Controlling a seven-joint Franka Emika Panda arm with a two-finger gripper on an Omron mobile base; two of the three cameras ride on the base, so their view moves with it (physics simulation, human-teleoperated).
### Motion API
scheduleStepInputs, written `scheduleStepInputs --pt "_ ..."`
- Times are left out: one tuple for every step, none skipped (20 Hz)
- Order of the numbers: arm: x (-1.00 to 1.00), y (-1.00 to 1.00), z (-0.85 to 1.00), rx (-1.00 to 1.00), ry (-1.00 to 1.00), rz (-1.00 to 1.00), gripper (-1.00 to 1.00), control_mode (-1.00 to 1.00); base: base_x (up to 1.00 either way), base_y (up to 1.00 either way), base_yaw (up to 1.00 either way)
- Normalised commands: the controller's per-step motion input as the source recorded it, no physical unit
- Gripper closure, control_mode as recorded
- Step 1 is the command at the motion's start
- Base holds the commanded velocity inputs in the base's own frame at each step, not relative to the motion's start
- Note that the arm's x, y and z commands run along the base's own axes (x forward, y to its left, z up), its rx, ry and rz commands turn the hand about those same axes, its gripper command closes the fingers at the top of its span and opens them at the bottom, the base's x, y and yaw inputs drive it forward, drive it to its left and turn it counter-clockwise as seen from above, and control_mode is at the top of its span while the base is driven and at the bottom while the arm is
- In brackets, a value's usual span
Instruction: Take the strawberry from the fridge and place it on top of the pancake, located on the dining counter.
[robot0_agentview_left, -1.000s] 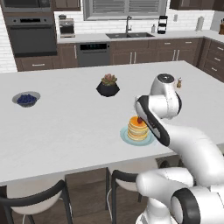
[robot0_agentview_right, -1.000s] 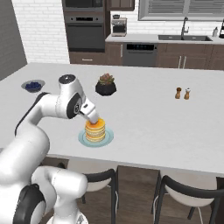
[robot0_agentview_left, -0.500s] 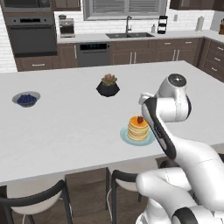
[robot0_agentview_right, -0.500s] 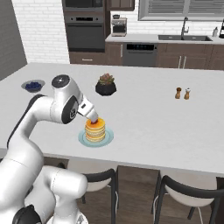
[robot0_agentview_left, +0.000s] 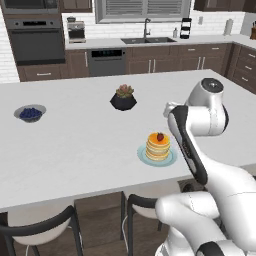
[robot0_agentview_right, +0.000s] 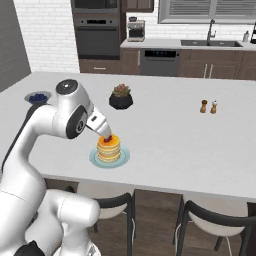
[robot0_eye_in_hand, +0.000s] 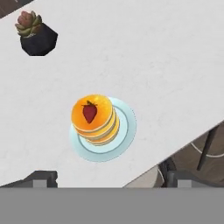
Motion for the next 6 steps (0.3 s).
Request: scheduleStepInputs --pt "-0.41 0.00 0.00 0.00 0.00 0.00 -1.00 -1.00 0.00 0.00 0.00" --pt "-0.45 0.00 0.00 0.00 0.00 0.00 -1.00 -1.00 0.00 0.00 0.00" --pt "-0.61 0.00 0.00 0.00 -0.07 0.00 -1.00 -1.00 0.00 0.00 0.00" --pt "-0.68 0.00 0.00 0.00 -0.13 0.00 -1.00 -1.00 0.00 0.00 0.00" --pt "-0.59 0.00 0.00 0.00 -0.08 0.00 -1.00 -1.00 0.00 0.00 0.00" --pt "-0.64 0.00 0.00 0.00 -0.07 0.00 -1.00 -1.00 0.00 0.00 0.00"
